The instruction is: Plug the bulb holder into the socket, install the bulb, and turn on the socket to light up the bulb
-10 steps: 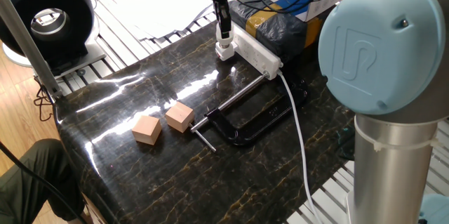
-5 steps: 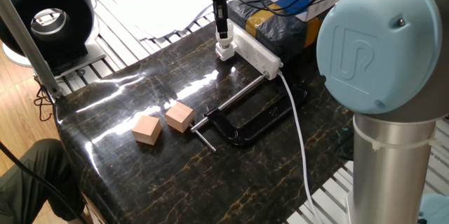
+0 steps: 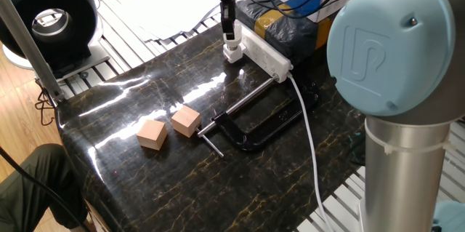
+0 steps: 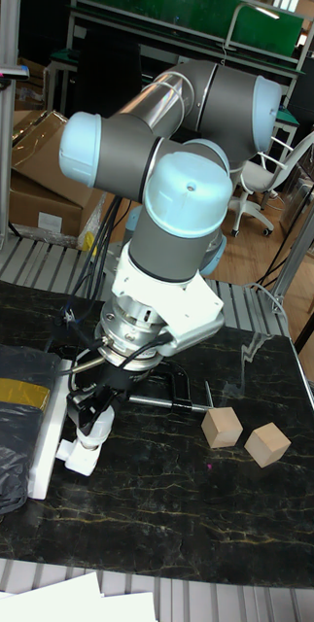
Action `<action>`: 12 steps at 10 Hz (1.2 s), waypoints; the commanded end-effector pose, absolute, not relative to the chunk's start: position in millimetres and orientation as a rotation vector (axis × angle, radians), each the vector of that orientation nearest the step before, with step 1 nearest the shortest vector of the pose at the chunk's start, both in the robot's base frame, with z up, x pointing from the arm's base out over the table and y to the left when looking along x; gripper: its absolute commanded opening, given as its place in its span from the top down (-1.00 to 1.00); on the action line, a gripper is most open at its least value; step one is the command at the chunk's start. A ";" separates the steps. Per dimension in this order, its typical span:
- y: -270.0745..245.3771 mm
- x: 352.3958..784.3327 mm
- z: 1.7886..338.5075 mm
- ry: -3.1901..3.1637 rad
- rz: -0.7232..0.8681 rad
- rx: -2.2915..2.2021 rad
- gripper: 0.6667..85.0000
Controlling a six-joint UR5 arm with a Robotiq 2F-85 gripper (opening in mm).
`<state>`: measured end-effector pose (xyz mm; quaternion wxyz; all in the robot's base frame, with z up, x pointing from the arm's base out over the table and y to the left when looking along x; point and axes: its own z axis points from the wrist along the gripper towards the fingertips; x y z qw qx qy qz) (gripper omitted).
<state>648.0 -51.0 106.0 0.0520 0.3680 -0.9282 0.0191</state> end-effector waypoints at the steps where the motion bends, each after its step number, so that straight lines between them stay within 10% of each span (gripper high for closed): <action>1: -46.1 651.9 107.4 -2.884 0.038 1.012 0.82; 12: -43.2 659.2 108.4 -3.032 0.044 0.578 0.89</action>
